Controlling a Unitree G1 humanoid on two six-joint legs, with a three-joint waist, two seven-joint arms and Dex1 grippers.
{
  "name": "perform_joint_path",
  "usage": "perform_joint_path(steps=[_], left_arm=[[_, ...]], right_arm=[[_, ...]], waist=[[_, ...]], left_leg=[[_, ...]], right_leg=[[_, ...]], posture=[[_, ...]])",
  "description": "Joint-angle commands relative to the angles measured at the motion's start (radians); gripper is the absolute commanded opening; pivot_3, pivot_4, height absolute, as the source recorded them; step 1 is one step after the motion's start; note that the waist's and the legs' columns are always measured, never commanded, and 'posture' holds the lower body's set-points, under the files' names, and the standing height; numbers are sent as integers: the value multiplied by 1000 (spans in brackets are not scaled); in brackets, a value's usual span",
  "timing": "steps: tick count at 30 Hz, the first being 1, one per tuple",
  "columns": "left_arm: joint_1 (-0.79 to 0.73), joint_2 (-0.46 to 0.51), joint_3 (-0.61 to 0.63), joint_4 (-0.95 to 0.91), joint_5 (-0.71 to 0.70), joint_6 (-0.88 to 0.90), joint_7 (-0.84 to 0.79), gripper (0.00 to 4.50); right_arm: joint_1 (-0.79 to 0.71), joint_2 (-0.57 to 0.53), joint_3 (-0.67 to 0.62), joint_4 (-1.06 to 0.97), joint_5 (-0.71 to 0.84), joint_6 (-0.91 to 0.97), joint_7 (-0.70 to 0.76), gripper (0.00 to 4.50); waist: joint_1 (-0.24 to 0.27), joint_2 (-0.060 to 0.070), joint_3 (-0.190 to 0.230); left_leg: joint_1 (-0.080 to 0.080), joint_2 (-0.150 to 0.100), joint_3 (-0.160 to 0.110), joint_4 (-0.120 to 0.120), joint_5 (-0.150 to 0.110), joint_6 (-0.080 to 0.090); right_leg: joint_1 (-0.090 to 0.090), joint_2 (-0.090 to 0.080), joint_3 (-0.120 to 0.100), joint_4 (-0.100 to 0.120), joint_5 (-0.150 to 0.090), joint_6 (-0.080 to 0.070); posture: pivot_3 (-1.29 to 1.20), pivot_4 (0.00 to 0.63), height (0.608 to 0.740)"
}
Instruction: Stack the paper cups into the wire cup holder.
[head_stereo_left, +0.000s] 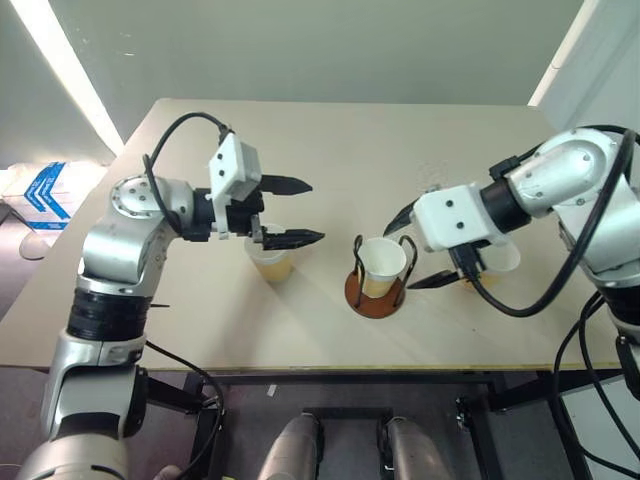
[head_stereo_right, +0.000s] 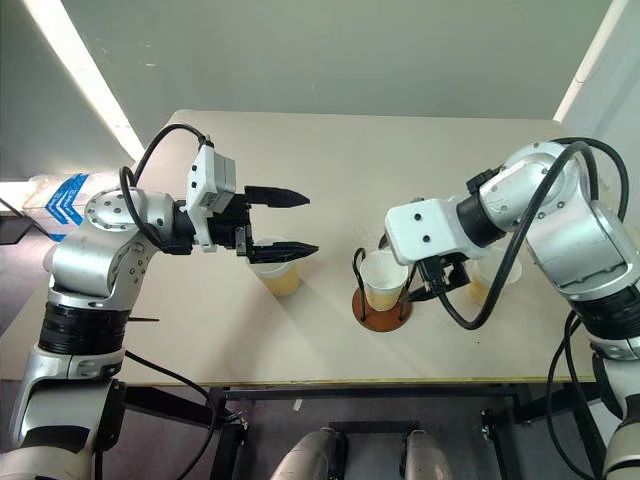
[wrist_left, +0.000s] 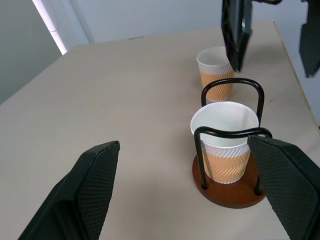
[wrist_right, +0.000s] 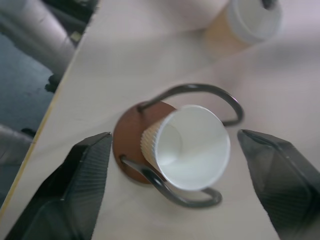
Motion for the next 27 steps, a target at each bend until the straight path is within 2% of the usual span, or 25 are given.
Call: perform_joint_path(steps=[1, 5, 8, 13, 27], left_arm=[[14, 77, -13, -127, 49, -18, 4, 4500], [54, 172, -43, -230, 101, -2, 5, 4500], [78, 243, -90, -244, 197, -18, 23, 4500], [114, 299, -116, -239, 265, -6, 27, 4500], [62, 233, -247, -86, 437, -131, 7, 4500]], right_arm=[[1, -23, -166, -12, 81, 103, -69, 4070], [26, -23, -276, -35, 180, 240, -134, 4070], [54, -17, -337, -67, 251, 309, -180, 4070], [100, -14, -403, -120, 356, 403, -256, 4070], [121, -42, -426, -176, 520, 466, -360, 4070]], waist=[[-1, 0, 0], [-4, 0, 0], [-5, 0, 0], [-6, 0, 0], [-5, 0, 0]], left_leg=[[0, 0, 0, 0, 0, 0], [0, 0, 0, -1, -1, -1], [1, 0, 0, -2, -1, -1], [1, 0, 0, -2, -1, -2], [-2, 0, -1, -3, -3, -5]], right_leg=[[0, 0, 0, 0, 0, 0], [0, 0, 0, -1, -1, 1], [0, 0, 1, 0, -2, 1], [-1, 0, 1, 3, -3, -1], [-5, 0, 1, 3, -5, -3]], posture=[[0, 150, 740], [0, 150, 740], [0, 150, 740], [0, 150, 740], [0, 150, 740]])
